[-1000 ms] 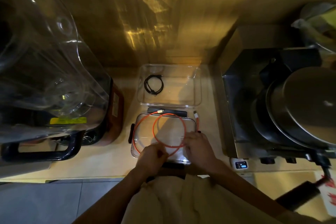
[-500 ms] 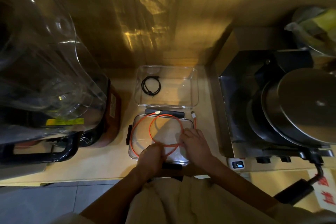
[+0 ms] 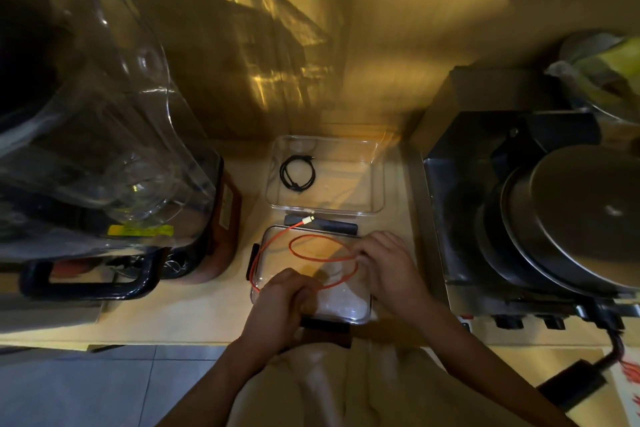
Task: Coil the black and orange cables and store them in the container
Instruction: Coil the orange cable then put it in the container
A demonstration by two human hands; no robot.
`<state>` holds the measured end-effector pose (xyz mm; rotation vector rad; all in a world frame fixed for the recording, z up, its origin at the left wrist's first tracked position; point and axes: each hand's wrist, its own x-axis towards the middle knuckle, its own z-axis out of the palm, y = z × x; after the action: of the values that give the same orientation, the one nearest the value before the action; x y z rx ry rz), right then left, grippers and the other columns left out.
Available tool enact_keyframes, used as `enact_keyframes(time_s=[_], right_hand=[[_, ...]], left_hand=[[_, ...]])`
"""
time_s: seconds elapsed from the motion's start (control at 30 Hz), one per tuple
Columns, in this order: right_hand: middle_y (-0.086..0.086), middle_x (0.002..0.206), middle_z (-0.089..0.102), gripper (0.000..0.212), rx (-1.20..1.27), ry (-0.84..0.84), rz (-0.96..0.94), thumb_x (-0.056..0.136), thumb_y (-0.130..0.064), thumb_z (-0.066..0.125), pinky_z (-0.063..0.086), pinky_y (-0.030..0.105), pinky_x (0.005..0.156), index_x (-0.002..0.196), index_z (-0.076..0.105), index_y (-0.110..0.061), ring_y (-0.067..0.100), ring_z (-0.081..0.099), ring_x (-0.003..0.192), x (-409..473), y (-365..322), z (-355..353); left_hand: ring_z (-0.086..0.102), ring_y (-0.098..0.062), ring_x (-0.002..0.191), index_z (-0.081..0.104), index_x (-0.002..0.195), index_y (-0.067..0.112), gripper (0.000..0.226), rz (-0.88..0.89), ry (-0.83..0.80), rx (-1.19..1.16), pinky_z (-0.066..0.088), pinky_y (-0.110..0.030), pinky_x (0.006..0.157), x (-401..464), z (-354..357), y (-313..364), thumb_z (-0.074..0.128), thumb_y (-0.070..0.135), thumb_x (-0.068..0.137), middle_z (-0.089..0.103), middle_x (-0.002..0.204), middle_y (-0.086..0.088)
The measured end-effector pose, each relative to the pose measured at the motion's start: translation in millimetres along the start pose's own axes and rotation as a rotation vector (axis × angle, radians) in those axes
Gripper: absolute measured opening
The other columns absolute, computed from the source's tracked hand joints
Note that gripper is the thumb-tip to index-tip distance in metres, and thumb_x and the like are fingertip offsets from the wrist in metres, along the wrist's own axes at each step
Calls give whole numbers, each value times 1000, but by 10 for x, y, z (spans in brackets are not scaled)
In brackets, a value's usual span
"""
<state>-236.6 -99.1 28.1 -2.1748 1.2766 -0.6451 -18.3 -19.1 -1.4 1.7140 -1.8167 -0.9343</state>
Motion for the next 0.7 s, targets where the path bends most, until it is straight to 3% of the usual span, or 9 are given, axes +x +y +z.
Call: enact_keyframes(time_s=[0.07, 0.2, 0.33, 0.43, 0.53, 0.7], right_hand=[[-5, 91, 59, 13, 129, -13, 43, 91, -14, 54, 44, 25, 78, 89, 63, -23, 12, 55, 87, 43, -71, -134], [-6, 86, 61, 20, 375, 14, 201, 91, -7, 59, 43, 13, 70, 87, 62, -27, 6, 58, 82, 154, -239, -425], [5, 80, 65, 17, 579, -2, 302, 93, -1, 58, 51, 22, 72, 91, 64, -16, 18, 63, 78, 242, -337, -631], [12, 80, 66, 12, 674, 8, 293, 94, 1, 56, 54, 24, 74, 96, 65, -7, 21, 65, 78, 289, -361, -731], [12, 81, 68, 12, 730, -7, 279, 95, 0, 53, 54, 26, 74, 99, 64, -2, 26, 64, 78, 313, -379, -786], [8, 74, 66, 12, 843, -4, 258, 96, 3, 50, 51, 26, 62, 101, 61, 2, 22, 58, 65, 370, -451, -841]], left_hand=[[59, 3, 92, 71, 99, 32, 29, 29, 59, -17, 48, -20, 80, -17, -71, 61, 56, 9, 90, 63, 96, 12], [61, -5, 89, 70, 98, 27, 21, 101, 174, -32, 51, -33, 77, -9, -247, 189, 54, 15, 95, 62, 94, 11], [59, -8, 90, 70, 99, 25, 20, 177, 266, 3, 49, -39, 76, 31, -441, 356, 52, 16, 96, 59, 93, 11], [60, -8, 93, 70, 98, 23, 22, 173, 334, 3, 48, -37, 81, 47, -566, 527, 55, 8, 94, 61, 95, 9], [62, -13, 91, 70, 98, 16, 23, 229, 356, -54, 51, -37, 76, 71, -660, 659, 54, 1, 93, 61, 94, 4], [61, -9, 90, 67, 101, 11, 22, 282, 375, -110, 50, -26, 76, 130, -758, 818, 51, -1, 95, 62, 95, 5]])
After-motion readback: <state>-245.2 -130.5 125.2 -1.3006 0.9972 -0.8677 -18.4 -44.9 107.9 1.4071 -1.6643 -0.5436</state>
